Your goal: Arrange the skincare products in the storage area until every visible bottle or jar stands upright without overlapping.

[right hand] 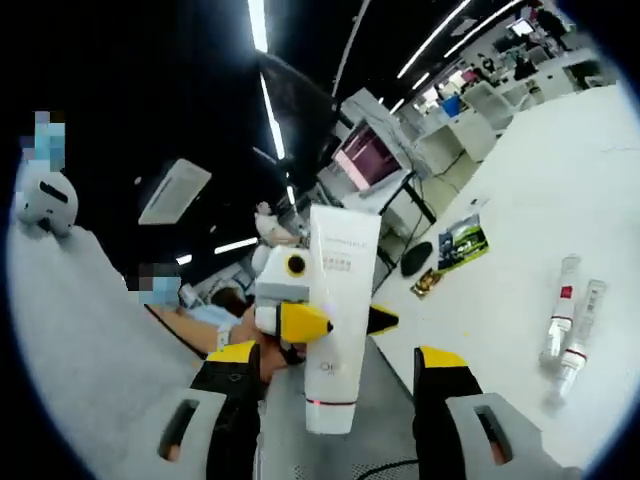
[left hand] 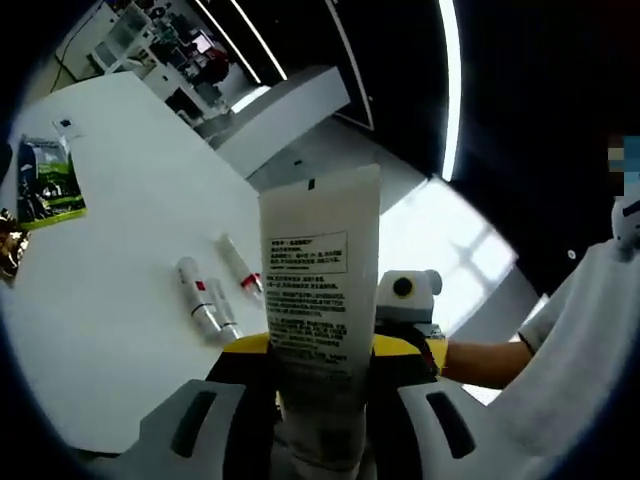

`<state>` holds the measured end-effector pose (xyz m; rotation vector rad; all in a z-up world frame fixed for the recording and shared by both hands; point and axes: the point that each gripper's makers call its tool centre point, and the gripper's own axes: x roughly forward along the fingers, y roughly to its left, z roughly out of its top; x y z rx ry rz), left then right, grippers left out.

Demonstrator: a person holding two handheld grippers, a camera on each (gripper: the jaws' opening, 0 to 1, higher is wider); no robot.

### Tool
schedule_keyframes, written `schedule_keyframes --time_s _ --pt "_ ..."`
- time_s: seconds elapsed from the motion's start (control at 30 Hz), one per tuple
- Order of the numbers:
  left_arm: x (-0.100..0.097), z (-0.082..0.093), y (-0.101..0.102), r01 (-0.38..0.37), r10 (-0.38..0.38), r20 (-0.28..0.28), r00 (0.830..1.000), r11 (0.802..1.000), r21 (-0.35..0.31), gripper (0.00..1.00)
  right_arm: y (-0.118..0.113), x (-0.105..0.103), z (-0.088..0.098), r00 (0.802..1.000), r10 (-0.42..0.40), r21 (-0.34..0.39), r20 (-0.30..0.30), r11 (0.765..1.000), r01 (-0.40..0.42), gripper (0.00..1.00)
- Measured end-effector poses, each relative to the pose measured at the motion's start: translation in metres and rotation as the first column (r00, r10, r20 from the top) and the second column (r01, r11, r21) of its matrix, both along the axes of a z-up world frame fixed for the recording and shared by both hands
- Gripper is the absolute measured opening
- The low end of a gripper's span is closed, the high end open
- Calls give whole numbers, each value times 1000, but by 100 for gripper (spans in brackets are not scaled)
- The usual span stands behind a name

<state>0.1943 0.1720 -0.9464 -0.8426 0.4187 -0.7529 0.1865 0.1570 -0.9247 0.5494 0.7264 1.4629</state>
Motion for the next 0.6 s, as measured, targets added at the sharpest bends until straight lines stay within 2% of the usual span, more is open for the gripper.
schedule_keyframes --time_s 0.07,0.23,0.27,0.37,0.5,0.6 --pt "-2 0 -3 13 -13 6 1000 1000 11 29 1 10 8 999 -34 22 -6 999 34 58" --pt "-8 0 -12 56 -57 25 998 997 47 29 16 10 9 1000 -4 -7 7 1000 4 51" --pt "-9 -1 -13 64 -65 25 998 997 48 29 22 7 5 1000 16 -39 2 999 -16 51" --pt "-10 0 -14 75 -77 34 996 996 49 29 35 -1 -4 997 69 -95 40 993 -65 52" --pt "-14 3 -17 97 -100 50 994 994 49 29 44 -9 -10 994 109 -121 0 987 -108 44" --pt "-15 2 -18 103 -107 58 993 993 61 29 51 -13 -7 991 132 -134 6 982 -130 41"
